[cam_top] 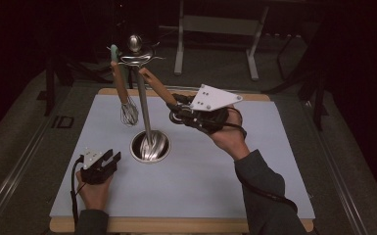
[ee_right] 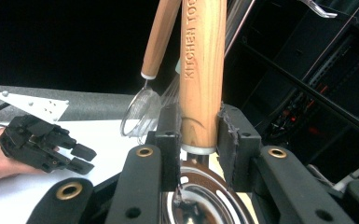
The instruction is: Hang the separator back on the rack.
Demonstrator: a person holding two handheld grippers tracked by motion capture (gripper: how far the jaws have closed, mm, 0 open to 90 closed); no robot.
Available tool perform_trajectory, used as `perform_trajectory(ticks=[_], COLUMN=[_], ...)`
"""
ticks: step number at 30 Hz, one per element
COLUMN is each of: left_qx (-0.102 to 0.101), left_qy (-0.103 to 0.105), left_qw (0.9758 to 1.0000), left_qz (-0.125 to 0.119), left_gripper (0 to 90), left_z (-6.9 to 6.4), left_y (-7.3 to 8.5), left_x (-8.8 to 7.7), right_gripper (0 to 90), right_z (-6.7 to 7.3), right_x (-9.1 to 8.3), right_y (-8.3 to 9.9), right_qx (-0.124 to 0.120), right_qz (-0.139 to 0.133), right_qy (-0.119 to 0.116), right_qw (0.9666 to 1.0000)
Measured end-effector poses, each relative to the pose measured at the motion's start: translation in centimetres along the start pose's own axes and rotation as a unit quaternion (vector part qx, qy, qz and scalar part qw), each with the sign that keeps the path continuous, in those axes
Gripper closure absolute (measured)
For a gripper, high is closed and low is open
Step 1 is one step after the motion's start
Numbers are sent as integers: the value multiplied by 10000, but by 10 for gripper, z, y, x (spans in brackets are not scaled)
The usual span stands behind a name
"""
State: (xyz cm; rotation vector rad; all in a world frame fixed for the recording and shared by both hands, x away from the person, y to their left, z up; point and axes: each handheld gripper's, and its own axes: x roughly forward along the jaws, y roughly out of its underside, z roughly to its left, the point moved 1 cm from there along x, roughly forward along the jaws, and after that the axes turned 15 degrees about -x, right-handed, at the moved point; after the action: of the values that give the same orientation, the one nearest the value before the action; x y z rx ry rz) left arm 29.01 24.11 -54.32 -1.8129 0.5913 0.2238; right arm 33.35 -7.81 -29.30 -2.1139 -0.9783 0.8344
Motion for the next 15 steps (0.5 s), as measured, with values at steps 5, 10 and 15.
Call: perform_trajectory(ticks=[5,10,15], left_qx=[5,-3,6], left_qy=[-2,-5,-5], left_qw=[10000,10000,10000], left_qz=[10,6,9], left_gripper=[635,635,635], left_z=[0,0,0], left_y=[0,0,0], left_x=[0,0,0], right_gripper=[710,710,710], right_z=[-1,-2,-3], right_x=[5,9,13], right_y=[-1,-1,-3], right_qx=[-20,-30,-24], right_qz=[44,107,160], right_qy=[-15,-51,-67], right_qw=[10000,9999,9998])
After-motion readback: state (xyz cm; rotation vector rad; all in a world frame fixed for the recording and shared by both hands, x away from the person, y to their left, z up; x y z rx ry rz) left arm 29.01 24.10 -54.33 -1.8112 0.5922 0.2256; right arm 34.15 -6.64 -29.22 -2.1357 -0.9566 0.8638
